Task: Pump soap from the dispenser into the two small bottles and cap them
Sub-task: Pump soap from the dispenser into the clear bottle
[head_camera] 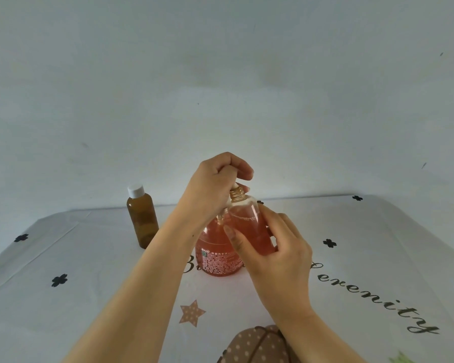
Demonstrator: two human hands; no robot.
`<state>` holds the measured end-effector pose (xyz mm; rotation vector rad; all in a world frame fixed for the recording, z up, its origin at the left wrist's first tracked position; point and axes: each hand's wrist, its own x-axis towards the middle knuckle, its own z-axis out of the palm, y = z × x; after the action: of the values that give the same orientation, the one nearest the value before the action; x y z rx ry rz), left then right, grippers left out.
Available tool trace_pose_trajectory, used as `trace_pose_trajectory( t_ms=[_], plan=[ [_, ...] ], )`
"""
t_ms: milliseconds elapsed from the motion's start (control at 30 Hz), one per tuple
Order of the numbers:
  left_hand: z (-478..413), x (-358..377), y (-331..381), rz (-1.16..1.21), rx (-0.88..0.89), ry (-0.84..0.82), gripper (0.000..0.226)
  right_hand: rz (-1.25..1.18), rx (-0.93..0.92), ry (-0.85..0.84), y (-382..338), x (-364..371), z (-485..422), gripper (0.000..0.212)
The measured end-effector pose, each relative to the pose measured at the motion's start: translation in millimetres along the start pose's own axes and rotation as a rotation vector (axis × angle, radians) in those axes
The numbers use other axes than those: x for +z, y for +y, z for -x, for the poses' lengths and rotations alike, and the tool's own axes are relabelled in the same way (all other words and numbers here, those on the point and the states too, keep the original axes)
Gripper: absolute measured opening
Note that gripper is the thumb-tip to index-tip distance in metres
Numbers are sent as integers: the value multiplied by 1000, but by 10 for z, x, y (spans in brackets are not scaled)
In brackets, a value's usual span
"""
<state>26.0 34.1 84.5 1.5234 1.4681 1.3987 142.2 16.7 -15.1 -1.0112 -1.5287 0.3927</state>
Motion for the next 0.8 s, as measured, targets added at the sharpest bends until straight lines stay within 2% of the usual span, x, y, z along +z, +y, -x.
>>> trace_pose_trajectory(
  t_ms=[233, 367, 467, 600, 800],
  plan=[
    [-20, -18, 104, 161, -18, 73, 20, -22, -22, 33, -21, 4, -34, 59],
    [-32, -74, 97, 182, -36, 96, 31, -22, -18, 36, -26, 1, -44, 58],
    [-22, -95, 112, 216, -37, 116, 27, -14, -20, 29, -16, -4, -32, 60],
    [-14, -80, 124, 188, -40, 118, 18, -19, -13, 22, -13, -4, -31, 60],
    [-26, -48, 110, 165, -53, 105, 16, -22, -11, 16, -21, -3, -35, 62]
  ],
)
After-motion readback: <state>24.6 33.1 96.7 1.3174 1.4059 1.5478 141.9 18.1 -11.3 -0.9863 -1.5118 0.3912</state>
